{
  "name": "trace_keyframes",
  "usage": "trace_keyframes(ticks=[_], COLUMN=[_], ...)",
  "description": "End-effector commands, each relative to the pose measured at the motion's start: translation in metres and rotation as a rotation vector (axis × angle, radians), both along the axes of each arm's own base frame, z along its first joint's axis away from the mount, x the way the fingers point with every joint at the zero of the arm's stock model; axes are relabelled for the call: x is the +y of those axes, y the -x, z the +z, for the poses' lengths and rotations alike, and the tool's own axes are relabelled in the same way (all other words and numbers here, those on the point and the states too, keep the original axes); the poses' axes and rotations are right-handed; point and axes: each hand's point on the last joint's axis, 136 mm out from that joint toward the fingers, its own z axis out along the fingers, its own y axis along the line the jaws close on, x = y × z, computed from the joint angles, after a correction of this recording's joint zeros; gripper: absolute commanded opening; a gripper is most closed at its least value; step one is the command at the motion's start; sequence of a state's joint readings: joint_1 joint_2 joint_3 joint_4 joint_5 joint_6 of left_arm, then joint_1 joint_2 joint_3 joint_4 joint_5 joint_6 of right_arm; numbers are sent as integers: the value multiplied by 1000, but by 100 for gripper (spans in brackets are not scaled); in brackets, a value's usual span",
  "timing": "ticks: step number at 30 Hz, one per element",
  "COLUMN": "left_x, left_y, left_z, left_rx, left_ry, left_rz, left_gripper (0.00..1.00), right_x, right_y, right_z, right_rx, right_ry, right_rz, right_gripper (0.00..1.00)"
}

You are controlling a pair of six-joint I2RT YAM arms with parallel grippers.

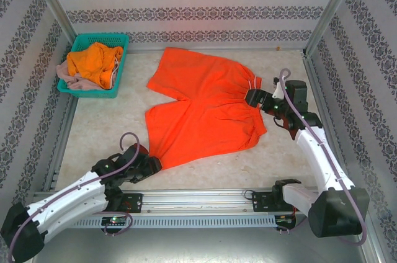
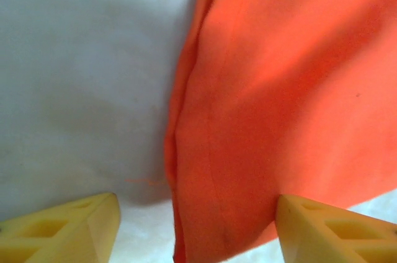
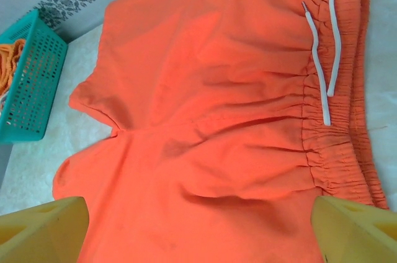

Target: Fold and stack the shorts

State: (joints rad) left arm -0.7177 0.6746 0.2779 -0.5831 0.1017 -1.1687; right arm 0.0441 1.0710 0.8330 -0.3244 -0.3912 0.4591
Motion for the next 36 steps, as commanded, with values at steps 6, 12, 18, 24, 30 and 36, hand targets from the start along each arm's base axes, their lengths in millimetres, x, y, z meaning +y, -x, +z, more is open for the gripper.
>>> trace_keyframes(ticks=[6, 12, 18, 24, 30, 36], left_x=[-19, -30, -30, -21, -19, -18], left_y=[-29, -41, -40, -28, -22, -19], left_z=[13, 20, 32, 28, 18, 11], left_rx=[-107, -126, -131, -115, -98, -76], left_ry=[93, 120, 95, 109, 144, 128], left_rz=[43, 39, 6, 30, 57, 47], left_gripper=[46, 38, 44, 52, 49, 43], right_x=[6, 8, 11, 13, 13, 12], right_y=[16, 24, 26, 27, 26, 28], right_z=[-7, -7, -11, -13, -13, -18], right_rx=[-13, -9, 2, 6, 6, 23], right_ry=[103, 227, 244, 249, 251, 267], right_rz=[77, 130, 147, 148, 151, 157], right_gripper=[92, 93, 93, 93, 93, 93])
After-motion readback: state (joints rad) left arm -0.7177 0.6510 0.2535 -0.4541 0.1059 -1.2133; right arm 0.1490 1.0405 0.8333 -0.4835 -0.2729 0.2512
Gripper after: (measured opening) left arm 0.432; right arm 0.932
